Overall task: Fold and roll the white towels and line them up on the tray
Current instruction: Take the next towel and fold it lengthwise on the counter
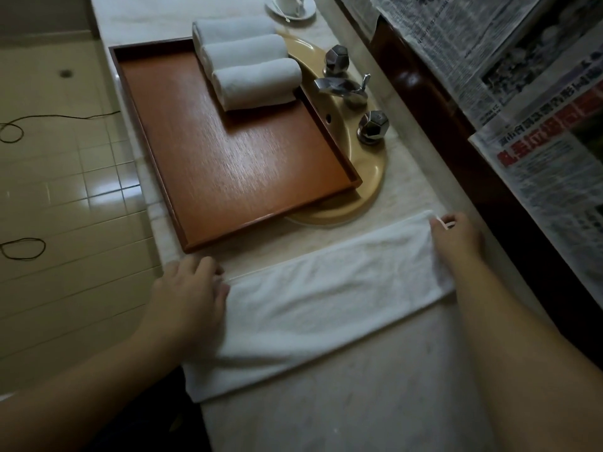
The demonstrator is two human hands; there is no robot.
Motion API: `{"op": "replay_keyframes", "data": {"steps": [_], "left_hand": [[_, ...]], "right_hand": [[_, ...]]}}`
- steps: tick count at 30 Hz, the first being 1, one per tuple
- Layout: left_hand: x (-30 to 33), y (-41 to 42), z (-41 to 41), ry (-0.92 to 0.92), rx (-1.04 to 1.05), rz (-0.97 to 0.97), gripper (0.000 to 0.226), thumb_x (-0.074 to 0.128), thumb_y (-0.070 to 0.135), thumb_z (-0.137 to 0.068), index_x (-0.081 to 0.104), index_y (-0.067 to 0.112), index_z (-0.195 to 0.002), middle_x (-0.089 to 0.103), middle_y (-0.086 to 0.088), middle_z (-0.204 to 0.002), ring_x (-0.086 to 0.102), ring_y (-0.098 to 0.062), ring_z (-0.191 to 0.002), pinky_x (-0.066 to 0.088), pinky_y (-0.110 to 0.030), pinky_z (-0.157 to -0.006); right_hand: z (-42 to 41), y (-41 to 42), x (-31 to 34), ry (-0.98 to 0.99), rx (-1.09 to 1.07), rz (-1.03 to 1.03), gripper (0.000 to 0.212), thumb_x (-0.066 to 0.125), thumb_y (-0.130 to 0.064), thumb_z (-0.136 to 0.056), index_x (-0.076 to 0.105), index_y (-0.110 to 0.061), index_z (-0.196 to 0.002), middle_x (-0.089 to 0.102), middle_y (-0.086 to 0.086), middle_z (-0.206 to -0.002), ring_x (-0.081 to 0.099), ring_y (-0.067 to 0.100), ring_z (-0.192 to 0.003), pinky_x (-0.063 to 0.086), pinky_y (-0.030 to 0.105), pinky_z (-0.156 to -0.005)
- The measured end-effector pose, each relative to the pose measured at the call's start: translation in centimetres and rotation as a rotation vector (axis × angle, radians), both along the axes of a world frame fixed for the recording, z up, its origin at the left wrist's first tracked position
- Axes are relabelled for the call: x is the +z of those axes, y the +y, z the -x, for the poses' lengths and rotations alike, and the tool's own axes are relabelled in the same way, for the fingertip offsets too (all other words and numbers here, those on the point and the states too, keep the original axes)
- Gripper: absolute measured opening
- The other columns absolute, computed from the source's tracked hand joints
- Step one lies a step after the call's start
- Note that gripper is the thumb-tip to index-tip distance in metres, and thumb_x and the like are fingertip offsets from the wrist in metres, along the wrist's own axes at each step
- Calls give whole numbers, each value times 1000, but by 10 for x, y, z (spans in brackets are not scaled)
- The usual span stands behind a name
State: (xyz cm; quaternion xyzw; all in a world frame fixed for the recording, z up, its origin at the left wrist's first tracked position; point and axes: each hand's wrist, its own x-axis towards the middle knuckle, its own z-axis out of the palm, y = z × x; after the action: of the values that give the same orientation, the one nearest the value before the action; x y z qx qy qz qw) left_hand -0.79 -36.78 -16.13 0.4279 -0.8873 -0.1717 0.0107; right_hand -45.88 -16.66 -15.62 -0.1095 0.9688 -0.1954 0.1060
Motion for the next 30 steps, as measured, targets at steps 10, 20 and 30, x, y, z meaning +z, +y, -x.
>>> {"op": "replay_keyframes", "data": {"steps": [10,20,30], "left_hand": [[-12,51,9,-45,-563,-24,88,24,74,-104,7,14,-167,3,-7,-174,-3,-20,-161,0,-40,-127],[-13,49,-1,-59,-605,-97,100,18,84,-96,-21,21,-163,-27,2,-170,-30,-12,-155,-7,-41,-128],[-20,51,0,-19,-606,-44,104,23,86,-94,-14,19,-165,-19,0,-173,-23,-14,-158,-2,-43,-130]], "right_hand": [[-137,-27,17,255,278,-22,67,46,-50,-104,25,-23,-162,21,11,-169,19,32,-155,21,51,-122],[-218,0,-8,20,857,-430,64,17,-75,-98,-19,-65,-150,-31,-13,-167,-28,32,-154,-11,73,-117],[-56,22,-15,0,448,-456,71,6,-73,-99,-12,-43,-161,-20,-7,-172,-15,23,-159,-6,52,-128]]}}
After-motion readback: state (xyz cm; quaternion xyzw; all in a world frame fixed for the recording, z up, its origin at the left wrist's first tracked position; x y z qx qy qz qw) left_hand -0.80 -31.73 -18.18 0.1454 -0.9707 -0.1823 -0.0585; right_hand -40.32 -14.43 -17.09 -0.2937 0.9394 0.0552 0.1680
